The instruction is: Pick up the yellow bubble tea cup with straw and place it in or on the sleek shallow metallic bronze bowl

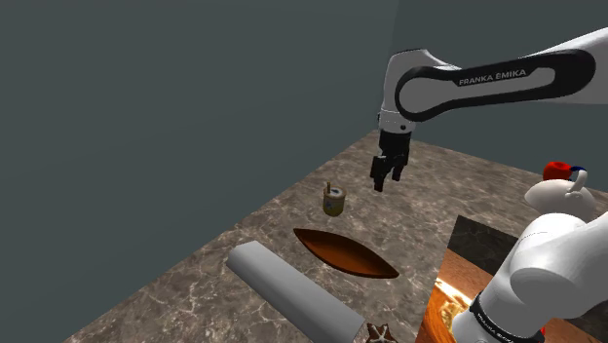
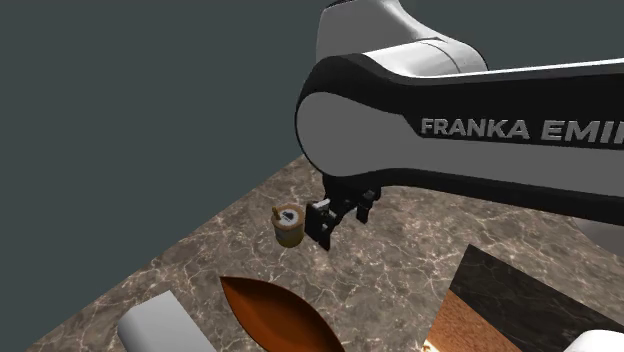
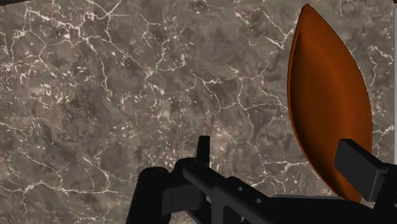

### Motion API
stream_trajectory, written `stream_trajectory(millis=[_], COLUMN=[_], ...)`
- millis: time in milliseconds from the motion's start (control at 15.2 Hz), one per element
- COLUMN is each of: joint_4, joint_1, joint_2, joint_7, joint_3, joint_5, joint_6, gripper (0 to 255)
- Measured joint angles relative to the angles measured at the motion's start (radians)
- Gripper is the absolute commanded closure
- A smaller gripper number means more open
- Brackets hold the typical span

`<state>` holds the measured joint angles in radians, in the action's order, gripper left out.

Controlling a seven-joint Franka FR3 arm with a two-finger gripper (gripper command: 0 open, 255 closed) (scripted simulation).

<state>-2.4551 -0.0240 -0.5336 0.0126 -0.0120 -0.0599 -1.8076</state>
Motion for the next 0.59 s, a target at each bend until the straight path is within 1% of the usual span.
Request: stream_trajectory(millis=[132, 396, 594], joint_4=[-0.003, 0.046, 0.100], joint_1=[0.003, 0.004, 0.013], joint_2=[0.053, 0.206, 0.315], joint_7=[-0.015, -0.061, -0.086], joint_3=[-0.008, -0.031, -0.036], joint_5=[0.003, 0.011, 0.028], joint_6=[-0.073, -0.213, -0.293], gripper=[0, 0, 0])
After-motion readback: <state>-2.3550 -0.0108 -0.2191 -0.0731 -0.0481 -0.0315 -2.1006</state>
